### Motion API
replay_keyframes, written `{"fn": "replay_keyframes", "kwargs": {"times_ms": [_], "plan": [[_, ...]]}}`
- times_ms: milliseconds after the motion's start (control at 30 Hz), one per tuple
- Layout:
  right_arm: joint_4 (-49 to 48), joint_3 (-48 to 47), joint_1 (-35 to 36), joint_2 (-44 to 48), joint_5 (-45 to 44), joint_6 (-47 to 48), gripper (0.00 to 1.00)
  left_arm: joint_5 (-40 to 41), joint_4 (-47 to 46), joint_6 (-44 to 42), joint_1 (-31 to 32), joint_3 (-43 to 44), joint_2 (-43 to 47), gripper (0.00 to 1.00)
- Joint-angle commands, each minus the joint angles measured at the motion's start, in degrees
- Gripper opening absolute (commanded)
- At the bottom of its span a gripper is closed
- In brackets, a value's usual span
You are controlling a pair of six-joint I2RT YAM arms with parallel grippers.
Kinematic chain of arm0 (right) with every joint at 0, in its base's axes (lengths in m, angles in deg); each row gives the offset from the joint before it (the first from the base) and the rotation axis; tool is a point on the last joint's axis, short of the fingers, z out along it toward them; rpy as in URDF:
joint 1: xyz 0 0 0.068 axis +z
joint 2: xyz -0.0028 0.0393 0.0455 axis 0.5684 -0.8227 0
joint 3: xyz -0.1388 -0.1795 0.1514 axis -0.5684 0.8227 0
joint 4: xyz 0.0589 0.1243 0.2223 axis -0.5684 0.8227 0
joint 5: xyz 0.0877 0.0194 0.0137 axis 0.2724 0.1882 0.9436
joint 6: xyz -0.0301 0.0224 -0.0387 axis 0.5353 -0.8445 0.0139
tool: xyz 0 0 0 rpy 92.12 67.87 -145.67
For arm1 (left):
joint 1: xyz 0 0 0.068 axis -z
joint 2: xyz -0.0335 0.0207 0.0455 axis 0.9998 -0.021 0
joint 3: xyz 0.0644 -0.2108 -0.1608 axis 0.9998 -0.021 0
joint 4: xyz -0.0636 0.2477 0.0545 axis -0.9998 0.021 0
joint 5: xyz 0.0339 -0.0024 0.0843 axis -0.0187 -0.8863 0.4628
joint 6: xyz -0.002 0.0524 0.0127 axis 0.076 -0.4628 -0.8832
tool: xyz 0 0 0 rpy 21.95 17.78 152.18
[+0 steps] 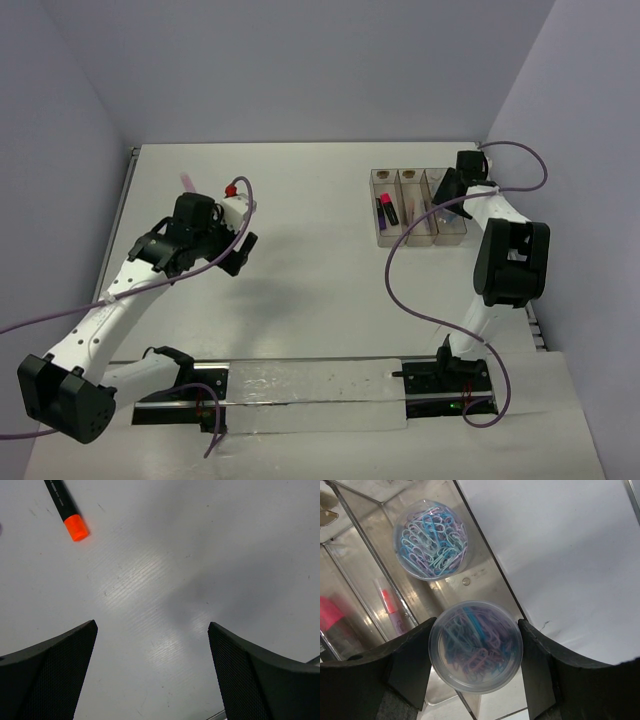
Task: Sort the stationery into containers
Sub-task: Place the stationery in the storage box.
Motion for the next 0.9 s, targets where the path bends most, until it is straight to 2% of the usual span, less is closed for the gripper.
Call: {"fn": "replay_keyframes", "kwargs": {"times_ms": [0,367,667,867], "plan": [[-3.2,0.7,-0.2,2.8,0.1,-0.7,0.57,-2.3,-2.4,0.5,-0.4,1.9,-0.6,0.99],[-1.2,-1.1,-0.2,4.3,1.7,-1.4,0.81,-3.1,-1.8,0.1,-0.4,2.7,0.4,0.99],[-0.7,-1.0,-0.2,6.8,4.4,-1.9,0.82,-2.9,-1.8,0.0,-0.4,3.0,1.0,0.99],[0.4,-2.0,0.3,11.6,6.0,-2.2,0.80,-3.0,-3.1,1.3,-0.7,3.4,-0.1,0.99]]}}
